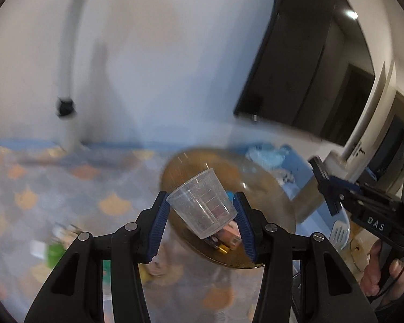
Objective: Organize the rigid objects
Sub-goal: 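Carry the cup and black box to the bowl and release both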
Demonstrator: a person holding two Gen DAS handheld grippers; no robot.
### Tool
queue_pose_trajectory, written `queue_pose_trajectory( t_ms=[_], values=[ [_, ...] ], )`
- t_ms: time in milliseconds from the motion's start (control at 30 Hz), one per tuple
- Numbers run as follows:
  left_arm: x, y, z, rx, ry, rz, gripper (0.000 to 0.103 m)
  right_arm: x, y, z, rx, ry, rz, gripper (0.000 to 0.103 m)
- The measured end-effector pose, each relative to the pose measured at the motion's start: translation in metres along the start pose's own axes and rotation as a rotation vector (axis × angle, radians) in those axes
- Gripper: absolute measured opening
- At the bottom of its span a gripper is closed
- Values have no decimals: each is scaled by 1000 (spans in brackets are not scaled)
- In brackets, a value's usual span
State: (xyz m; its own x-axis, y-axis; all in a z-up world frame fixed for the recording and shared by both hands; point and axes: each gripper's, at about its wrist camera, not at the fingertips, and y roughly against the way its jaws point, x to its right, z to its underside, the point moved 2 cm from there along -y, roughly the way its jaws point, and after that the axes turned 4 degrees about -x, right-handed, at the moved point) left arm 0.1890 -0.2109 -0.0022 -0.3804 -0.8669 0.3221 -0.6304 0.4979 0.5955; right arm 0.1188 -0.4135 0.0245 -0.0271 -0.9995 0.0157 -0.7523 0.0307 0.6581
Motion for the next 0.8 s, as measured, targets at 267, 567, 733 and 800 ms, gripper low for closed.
queue_pose_trajectory(
  t_ms=[267,567,733,800],
  values=[
    [17,-62,19,-114,-31,9,46,21,-71,20,-178,-102,-65,24],
    [14,-63,23,-125,-7,32,83,38,-70,19,-164,-169,-70,49],
    [-3,-12,9,-43,-1,31,83,31,-42,12,-118,-135,-71,49],
    [-13,15,5,1,3,12,83,20,-30,10,-100,-117,-82,49]
  ],
)
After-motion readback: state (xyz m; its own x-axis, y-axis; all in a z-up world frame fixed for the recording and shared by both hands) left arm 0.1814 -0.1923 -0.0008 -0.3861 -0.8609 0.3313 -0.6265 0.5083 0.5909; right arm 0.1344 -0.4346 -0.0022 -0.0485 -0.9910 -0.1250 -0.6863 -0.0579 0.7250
